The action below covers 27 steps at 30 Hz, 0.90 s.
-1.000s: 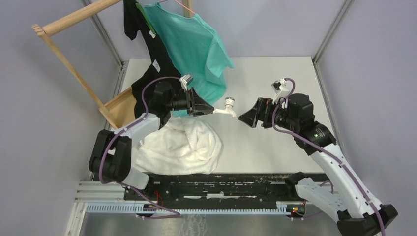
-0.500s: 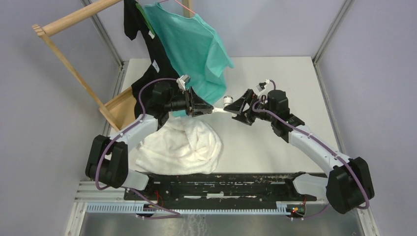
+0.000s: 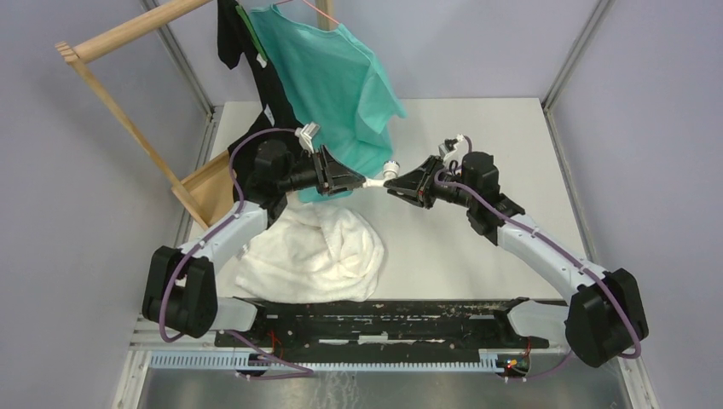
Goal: Install the water faucets
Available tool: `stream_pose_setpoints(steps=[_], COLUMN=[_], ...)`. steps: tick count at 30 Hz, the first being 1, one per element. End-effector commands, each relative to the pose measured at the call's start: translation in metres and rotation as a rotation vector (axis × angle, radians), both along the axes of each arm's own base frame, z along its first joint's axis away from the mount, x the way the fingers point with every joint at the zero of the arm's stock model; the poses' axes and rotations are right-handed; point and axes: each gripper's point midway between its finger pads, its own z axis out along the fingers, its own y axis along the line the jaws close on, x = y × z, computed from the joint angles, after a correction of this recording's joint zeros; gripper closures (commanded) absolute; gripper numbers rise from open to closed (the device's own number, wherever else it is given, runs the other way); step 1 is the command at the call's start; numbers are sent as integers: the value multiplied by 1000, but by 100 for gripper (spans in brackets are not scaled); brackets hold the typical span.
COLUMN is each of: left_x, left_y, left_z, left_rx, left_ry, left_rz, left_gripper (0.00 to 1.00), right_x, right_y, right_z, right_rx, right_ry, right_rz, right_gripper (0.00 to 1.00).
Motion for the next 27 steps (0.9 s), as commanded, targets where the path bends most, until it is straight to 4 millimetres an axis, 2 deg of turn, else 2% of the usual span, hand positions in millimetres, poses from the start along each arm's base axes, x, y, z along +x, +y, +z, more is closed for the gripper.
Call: stream_pose_setpoints(steps=[1, 4, 7, 8, 10, 12, 13, 16, 19, 24, 27], left_x=[-13, -19, -20, -20, -19, -17, -15, -15, -11, -2, -4], left_y=[-4, -3, -4, -4, -5, -6, -6, -5, -5, -3, -6], left_z=[20, 24, 23, 22, 21, 18, 18, 24, 25, 24, 20], left_rx=[24, 6, 3, 0, -6, -7, -9, -20, 7, 93, 86], left_ry=[-321, -385, -392, -379, -346, -304, -289, -257, -166, -31, 56], left_rz=[-78, -95, -106, -108, -110, -99, -92, -69, -44, -10, -45], left_gripper=[97, 97, 97, 97, 97, 97, 97, 97, 97, 97, 97], right_x=[7, 2, 1, 1, -3, -10, -15, -19, -12, -19, -30], right_y=[-4, -8, -14, -16, -20, -25, -32, -60, -83, -83, -81], right_z=[-6, -17, -19, -19, -17, -18, -22, -15, -5, 42, 54], right_rx=[160, 261, 322, 311, 229, 15, -120, -424, -622, -661, -647], right_ry=[207, 360, 412, 398, 333, 191, 144, -38, -280, -670, -843], right_rz=[-126, -167, -207, -214, -204, -149, -125, -98, -72, 23, 60], right_gripper=[100, 99, 99, 89, 57, 11, 2, 0, 0, 0, 0])
